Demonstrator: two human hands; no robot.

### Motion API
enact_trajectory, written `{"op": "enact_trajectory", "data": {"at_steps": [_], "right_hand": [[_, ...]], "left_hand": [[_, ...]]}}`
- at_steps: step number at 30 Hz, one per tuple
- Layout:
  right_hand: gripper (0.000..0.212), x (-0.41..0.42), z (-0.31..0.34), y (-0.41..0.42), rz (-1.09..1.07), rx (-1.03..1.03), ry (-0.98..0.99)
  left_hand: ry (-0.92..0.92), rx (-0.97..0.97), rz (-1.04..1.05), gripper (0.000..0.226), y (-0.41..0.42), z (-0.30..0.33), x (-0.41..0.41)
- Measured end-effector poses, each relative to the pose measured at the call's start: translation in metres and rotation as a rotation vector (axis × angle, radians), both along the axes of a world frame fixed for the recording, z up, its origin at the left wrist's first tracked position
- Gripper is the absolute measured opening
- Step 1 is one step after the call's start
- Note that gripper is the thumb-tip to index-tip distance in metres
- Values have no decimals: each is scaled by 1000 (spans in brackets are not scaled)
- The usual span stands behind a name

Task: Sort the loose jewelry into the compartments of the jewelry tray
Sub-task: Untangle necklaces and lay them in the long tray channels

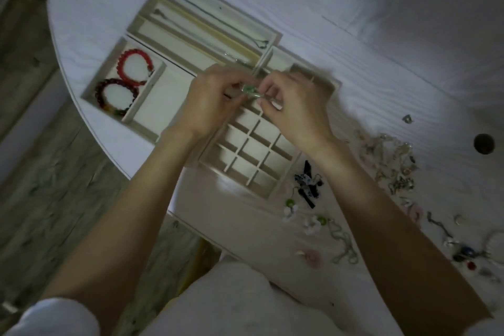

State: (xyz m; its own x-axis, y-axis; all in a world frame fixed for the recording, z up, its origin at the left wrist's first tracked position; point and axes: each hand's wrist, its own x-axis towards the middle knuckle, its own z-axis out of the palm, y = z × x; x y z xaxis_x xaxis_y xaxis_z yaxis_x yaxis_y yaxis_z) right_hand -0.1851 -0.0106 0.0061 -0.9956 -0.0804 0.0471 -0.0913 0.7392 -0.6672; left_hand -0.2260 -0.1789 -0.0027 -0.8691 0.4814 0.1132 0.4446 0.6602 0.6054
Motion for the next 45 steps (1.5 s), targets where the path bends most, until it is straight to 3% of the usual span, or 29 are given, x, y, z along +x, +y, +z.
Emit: {"op": "enact_trajectory", "data": {"at_steps": [6, 10, 14, 20, 26, 34, 39, 45], "right_hand": [[19, 7, -13, -1, -10, 31, -57], [15, 8, -15, 14, -109, 73, -37], [20, 7, -18, 12, -26, 184, -31], [36, 13, -18, -2, 89, 325, -33], [40, 15, -21, -3, 73, 289, -34], [43, 16, -23, -1, 91, 316, -25], [41, 11, -22, -3, 105, 337, 7], [42, 13, -25, -4, 92, 354, 16]], "left_hand": [[-120, -7, -93, 48, -22, 8, -8], [41, -95, -42, 38, -37, 2, -2], [200, -298, -143, 33, -28, -1, 6], [218, -464, -185, 38, -18, -2, 7], [242, -529, -220, 44, -16, -4, 2], [169, -343, -111, 43, -22, -2, 7], [249, -443, -210, 33, -20, -5, 2], [214, -438, -180, 40, -16, -7, 5]]}}
